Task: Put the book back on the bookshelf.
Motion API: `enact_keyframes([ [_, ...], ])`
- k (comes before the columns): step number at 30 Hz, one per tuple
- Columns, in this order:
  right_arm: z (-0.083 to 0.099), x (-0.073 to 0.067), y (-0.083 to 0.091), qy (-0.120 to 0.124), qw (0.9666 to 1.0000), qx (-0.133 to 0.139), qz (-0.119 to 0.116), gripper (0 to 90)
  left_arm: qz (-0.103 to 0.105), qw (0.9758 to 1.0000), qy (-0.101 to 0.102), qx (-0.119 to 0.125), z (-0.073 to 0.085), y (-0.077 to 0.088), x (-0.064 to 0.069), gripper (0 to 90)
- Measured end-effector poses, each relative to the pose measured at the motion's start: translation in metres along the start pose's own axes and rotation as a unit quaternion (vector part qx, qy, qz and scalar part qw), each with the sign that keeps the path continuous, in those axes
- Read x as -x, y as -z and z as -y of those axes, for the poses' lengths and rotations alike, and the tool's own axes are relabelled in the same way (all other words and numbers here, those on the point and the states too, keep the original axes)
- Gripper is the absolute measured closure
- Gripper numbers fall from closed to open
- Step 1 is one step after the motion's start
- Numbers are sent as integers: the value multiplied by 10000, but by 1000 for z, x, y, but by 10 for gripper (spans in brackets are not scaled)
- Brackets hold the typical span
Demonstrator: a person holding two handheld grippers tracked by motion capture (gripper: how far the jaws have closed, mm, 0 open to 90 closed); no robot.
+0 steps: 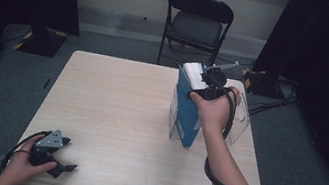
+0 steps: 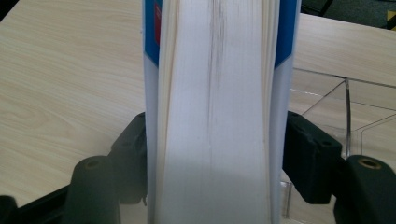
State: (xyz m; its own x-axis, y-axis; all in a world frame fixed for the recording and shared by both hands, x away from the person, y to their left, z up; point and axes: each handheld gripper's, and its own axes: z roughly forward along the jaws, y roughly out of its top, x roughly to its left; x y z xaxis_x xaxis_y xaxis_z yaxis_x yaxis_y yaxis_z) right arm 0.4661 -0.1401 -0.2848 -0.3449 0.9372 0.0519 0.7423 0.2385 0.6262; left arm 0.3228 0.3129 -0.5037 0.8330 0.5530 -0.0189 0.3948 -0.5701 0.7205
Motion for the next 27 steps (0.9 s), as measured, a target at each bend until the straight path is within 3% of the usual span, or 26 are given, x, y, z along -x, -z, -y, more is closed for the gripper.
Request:
enact_keyframes([
  [5, 5, 2, 9, 51, 10000, 38, -72, 268, -1, 10000, 0, 1, 0, 0, 0, 1],
  [11, 15, 7, 23, 128, 9990, 343, -258, 232, 0, 10000, 2, 0, 0, 0, 0, 1],
  [27, 46, 22, 45, 419, 9963, 352, -658, 163, -4, 10000, -41, -23, 0, 0, 0, 1],
])
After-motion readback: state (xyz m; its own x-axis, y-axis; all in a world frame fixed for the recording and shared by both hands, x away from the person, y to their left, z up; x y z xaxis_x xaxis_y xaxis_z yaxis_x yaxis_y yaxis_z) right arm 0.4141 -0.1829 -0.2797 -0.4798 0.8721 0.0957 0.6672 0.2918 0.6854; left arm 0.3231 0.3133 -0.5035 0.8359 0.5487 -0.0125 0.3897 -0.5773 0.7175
